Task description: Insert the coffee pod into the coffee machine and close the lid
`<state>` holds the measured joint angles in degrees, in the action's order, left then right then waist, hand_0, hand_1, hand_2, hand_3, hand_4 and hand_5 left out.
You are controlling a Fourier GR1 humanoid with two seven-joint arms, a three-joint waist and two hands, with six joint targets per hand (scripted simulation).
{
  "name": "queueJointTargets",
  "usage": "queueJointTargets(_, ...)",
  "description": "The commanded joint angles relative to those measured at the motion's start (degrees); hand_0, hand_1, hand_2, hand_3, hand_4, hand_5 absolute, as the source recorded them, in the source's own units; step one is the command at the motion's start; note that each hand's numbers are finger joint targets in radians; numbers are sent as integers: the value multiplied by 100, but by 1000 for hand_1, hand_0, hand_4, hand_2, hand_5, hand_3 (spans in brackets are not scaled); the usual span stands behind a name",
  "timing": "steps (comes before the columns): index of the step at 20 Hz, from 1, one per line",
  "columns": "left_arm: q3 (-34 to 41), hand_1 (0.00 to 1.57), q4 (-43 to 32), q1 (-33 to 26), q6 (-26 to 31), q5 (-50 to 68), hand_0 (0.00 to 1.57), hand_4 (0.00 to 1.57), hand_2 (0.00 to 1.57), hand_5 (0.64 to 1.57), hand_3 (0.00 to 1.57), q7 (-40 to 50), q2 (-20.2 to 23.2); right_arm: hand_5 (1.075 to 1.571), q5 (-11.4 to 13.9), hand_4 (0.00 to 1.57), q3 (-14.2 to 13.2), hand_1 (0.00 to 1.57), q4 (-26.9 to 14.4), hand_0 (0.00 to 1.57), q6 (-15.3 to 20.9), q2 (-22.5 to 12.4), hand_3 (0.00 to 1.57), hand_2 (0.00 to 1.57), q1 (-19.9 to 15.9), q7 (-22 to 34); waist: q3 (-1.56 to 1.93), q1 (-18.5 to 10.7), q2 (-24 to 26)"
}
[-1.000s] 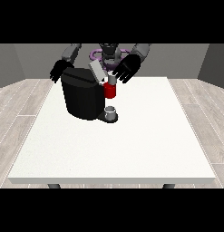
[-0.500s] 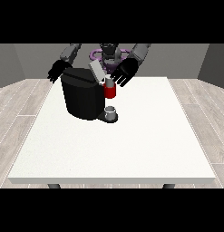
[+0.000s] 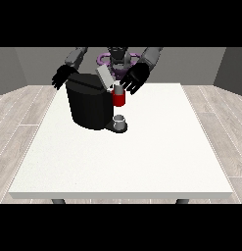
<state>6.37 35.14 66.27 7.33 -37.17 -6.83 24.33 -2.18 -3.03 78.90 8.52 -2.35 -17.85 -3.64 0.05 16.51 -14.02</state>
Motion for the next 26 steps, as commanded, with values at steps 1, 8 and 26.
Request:
queueJointTargets(1, -20, 1249, -6, 148, 285, 9, 1249, 480, 1282, 1571, 1181, 117, -16, 1571, -76, 435, -175, 0, -147, 0, 14, -65, 0, 0, -23, -95, -3, -49, 34)
queueJointTargets(8, 51, 1204, -107, 102, 140, -45, 1204, 463, 1226, 1571, 1089, -11, 46, 1571, 54, 433, 13, 0, 68, 0, 127, 13, 0, 0, -138, 177, -5, 14, -158)
queueJointTargets(26, -240, 567, -118, 6, 232, -478, 567, 235, 810, 1571, 640, -228, 187, 1571, 12, 459, 112, 0, 137, 0, 39, 84, 0, 0, 177, -45, -4, 100, -28)
